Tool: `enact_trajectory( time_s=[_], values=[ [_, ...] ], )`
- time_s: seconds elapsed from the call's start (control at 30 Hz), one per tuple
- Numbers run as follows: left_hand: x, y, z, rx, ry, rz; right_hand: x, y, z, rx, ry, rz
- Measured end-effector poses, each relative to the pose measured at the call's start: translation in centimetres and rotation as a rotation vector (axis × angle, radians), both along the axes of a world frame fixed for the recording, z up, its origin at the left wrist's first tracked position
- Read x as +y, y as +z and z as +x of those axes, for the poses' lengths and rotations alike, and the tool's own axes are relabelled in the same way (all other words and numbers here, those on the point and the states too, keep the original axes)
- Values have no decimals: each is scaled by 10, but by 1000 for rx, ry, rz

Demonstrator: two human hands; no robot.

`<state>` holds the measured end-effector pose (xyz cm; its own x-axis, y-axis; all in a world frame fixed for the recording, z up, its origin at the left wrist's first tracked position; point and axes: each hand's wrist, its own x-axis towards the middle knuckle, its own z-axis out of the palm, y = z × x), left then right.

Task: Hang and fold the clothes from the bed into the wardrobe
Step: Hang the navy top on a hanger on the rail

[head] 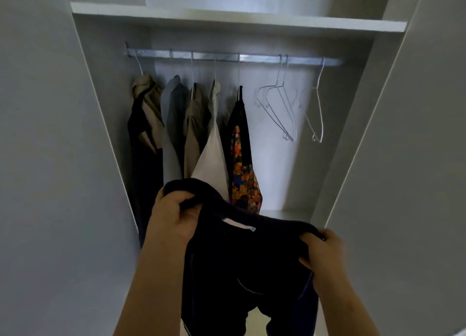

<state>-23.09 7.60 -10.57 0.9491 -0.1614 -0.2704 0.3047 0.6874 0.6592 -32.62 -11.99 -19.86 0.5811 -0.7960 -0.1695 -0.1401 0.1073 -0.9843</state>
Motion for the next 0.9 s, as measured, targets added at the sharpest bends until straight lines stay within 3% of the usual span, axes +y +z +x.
enact_trajectory(
  time_s=[0.1,0.2,0.47,0.57,0.6,0.73,0.8,0.9],
  values=[
    [-1,21,64,-20,9,-73,-9,16,68,-4,17,-52],
    [-11,35,113,-56,44,-23,-16,26,120,-26,29,-68],
    [-79,45,187,-24,62,-57,-63,28,186,50,157,-146],
    [-113,47,207,-13,59,-67,-98,41,216,30,108,-262],
    [-124,47,213,-25,58,-23,-110,45,227,23,79,-317],
    [-149,37,236,-354,159,579,-157,64,263,11,12,-556],
    [-163,31,248,-376,213,507,-178,71,279,-3,-14,-719],
    [-184,28,260,-525,252,830,-204,79,300,43,79,-981]
  ],
)
